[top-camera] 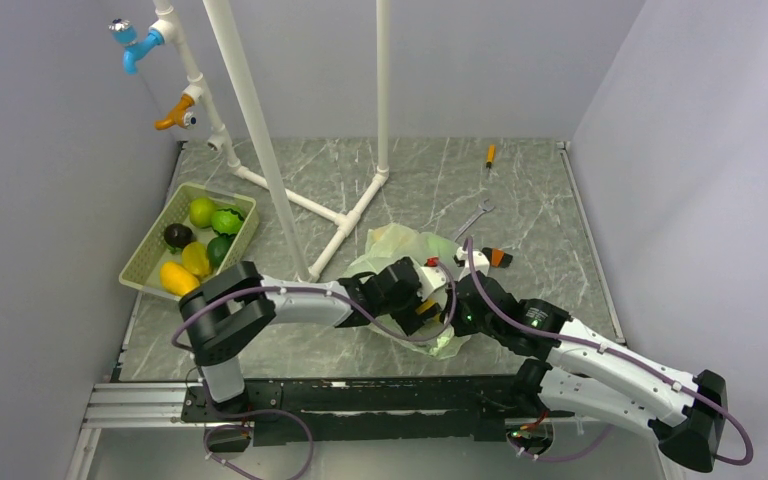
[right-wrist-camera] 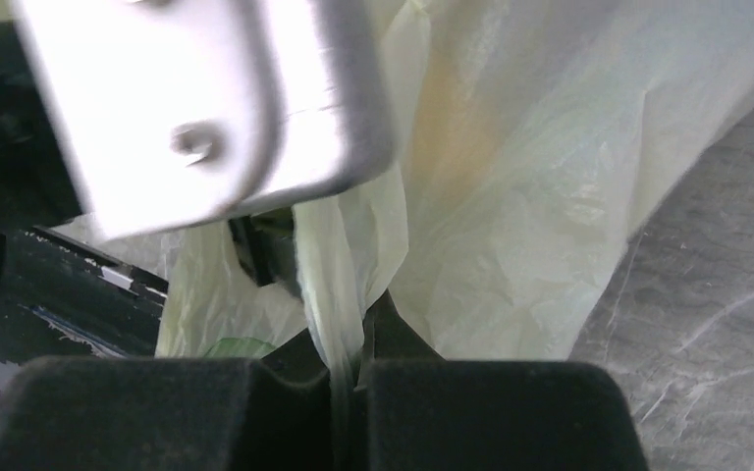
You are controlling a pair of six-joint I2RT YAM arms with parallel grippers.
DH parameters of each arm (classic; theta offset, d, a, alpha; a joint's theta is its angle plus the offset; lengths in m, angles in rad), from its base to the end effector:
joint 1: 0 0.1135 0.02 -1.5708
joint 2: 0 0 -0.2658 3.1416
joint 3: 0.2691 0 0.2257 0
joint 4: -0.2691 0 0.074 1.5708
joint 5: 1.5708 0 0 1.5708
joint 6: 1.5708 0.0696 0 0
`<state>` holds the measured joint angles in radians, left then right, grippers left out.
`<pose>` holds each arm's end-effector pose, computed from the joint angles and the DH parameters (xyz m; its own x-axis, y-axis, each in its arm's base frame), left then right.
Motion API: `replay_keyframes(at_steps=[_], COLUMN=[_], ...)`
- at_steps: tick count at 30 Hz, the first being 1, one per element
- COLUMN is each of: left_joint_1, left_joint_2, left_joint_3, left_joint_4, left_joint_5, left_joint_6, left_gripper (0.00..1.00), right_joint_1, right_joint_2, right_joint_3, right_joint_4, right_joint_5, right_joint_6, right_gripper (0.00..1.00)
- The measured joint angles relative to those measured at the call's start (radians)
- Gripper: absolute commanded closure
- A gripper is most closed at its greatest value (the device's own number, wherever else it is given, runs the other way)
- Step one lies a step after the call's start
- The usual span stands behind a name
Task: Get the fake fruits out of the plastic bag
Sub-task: Take out the fake fruit from the plastic bag.
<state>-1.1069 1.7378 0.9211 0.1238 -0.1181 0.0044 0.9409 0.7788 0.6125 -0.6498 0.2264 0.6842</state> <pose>0.1715 -0.3245 0.1667 -0.2821 0.5736 -0.7691 0.8488 0.5229 0.0786 0.1024 0.1140 0.2201 -0.7730 -0.0148 -0.6342 -0.2688 0.9132 0.3063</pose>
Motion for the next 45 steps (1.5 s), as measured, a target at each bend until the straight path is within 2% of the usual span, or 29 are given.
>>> replay_keyframes(at_steps=[3,5,12,14,19,24,29,39,45], left_joint_1=[0.022,0.026,0.026,0.026,0.028,0.032,0.032,0.032,0.032], left_joint_2=[0.064,0.098,0.109,0.095,-0.008,-0.192,-0.347,-0.558,-0.795], left_joint_3=[0.049,0.07,0.067,0.047,-0.055,-0.155,-0.211,-0.318,-0.352], left_joint_4=[-0.003,-0.001,0.024,0.036,0.026,0.023,0.035,-0.022,-0.127], left_joint_5=[0.069,0.094,0.103,0.091,0.06,0.057,0.072,0.168,0.237], left_joint_6=[0.023,0.034,0.002,-0.023,-0.097,-0.157,-0.2,-0.243,-0.277], left_gripper=[0.14,0.25,0.55,0.59,0.69,0.8,0.94,0.99,1.0], right_joint_1=[0.0,-0.003,-0.005,-0.005,-0.004,-0.004,-0.004,-0.004,-0.004], right_joint_2=[0.0,0.0,0.001,0.001,0.001,0.002,0.012,0.012,0.013], right_joint_3=[0.0,0.0,0.0,0.0,0.0,0.0,0.0,0.029,0.075], right_joint_4=[0.0,-0.002,-0.005,-0.005,-0.005,-0.004,-0.004,-0.007,-0.007], right_joint_5=[0.003,0.009,0.019,0.02,0.021,0.026,0.027,0.058,0.09], right_joint_6=[-0.003,-0.003,-0.005,-0.008,-0.011,-0.012,-0.013,-0.034,-0.064], right_gripper=[1.0,1.0,1.0,1.0,1.0,1.0,1.0,1.0,1.0])
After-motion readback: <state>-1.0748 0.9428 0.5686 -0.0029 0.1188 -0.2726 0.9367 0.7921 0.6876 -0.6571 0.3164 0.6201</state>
